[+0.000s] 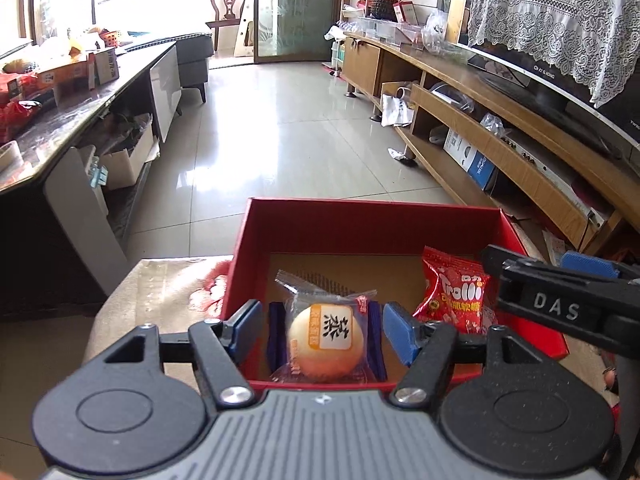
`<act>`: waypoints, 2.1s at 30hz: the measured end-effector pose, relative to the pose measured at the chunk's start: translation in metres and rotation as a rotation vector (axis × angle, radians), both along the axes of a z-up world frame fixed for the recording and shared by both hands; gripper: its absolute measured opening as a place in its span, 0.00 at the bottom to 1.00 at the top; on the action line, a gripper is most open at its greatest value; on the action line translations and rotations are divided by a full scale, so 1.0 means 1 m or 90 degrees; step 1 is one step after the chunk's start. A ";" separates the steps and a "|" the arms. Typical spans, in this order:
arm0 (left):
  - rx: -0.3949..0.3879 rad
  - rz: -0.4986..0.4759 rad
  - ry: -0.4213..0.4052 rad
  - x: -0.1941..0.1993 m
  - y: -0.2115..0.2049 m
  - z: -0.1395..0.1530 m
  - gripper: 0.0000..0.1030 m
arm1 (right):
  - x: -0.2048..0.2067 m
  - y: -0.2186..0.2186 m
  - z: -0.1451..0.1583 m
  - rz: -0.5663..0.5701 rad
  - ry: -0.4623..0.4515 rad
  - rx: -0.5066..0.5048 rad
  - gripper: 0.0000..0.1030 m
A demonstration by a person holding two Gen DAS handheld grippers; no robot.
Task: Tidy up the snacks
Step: 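Open both grippers to drop the bun and Trolli bag into the box, then grasp the blue sausage bag with the left gripper while the right gripper grasps the silver packet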
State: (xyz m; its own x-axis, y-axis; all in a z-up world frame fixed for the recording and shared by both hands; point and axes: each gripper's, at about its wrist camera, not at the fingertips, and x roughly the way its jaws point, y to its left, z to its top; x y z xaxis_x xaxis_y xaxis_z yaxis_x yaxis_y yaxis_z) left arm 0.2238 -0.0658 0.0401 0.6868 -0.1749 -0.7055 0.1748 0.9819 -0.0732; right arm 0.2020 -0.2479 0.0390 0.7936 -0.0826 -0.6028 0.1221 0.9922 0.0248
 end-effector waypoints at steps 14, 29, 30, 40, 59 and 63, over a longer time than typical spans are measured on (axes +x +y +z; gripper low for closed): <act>0.000 -0.006 0.043 -0.058 0.037 0.000 0.62 | -0.060 0.021 0.005 0.022 0.054 -0.021 0.86; -0.016 -0.053 0.176 -0.109 0.059 -0.049 0.62 | -0.125 0.044 -0.021 0.046 0.160 0.038 0.86; -0.011 -0.069 0.185 -0.110 0.055 -0.054 0.62 | -0.128 0.044 -0.020 0.047 0.159 0.037 0.86; 0.071 -0.135 0.211 -0.111 0.027 -0.078 0.67 | -0.136 0.028 -0.024 0.046 0.167 0.039 0.86; 0.100 -0.112 0.228 -0.144 0.036 -0.088 0.66 | -0.139 0.040 -0.047 0.085 0.242 0.032 0.88; 0.105 -0.132 0.226 -0.148 0.034 -0.088 0.57 | -0.137 0.040 -0.047 0.082 0.240 0.029 0.88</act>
